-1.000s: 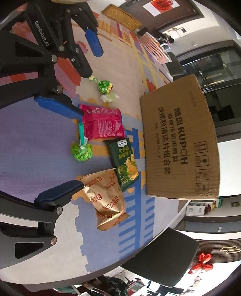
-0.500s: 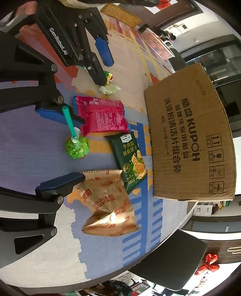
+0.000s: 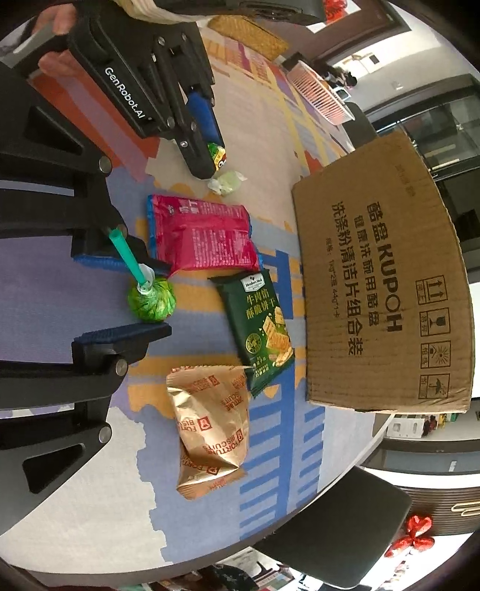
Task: Organize snacks
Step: 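Grasp the green lollipop with the right tool while the left tool grasps the other lollipop, then carry both lollipops into the box and open both tools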
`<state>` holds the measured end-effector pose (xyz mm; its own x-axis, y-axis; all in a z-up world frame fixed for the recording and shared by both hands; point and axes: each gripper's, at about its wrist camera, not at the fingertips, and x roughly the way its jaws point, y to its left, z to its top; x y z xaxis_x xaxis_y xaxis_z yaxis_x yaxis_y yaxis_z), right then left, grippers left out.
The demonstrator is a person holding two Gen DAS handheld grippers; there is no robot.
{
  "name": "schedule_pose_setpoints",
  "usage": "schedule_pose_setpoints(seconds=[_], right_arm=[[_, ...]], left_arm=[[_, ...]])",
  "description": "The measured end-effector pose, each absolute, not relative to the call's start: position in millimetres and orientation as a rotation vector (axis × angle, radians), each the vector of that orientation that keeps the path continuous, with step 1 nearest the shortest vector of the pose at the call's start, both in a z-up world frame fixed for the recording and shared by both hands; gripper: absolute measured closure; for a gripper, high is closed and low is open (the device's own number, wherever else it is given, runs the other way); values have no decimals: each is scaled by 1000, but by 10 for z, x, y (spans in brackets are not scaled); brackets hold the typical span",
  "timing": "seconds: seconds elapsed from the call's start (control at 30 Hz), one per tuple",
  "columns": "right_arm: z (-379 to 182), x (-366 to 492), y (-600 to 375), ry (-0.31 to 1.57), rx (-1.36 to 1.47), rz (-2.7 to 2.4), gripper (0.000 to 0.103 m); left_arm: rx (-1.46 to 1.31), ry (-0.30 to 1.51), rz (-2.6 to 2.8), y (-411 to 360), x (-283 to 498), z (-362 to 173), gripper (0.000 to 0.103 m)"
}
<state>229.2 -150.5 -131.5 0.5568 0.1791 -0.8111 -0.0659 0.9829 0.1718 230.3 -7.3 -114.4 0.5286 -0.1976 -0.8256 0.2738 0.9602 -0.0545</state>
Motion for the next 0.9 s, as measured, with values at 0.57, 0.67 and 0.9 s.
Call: schedule_pose_setpoints(seconds=[0.57, 0.67, 0.9], right_arm=[[-941, 2147, -1622, 863, 132, 161, 76], [-804, 2139, -1641, 824, 124, 158, 76], [-553, 2160, -1678, 755, 126, 162, 76]], left_arm=[[39, 881, -272, -99, 2041, -656, 76], [36, 854, -276, -116, 2036, -524, 76], [24, 798, -275, -158, 2102, -270, 76]])
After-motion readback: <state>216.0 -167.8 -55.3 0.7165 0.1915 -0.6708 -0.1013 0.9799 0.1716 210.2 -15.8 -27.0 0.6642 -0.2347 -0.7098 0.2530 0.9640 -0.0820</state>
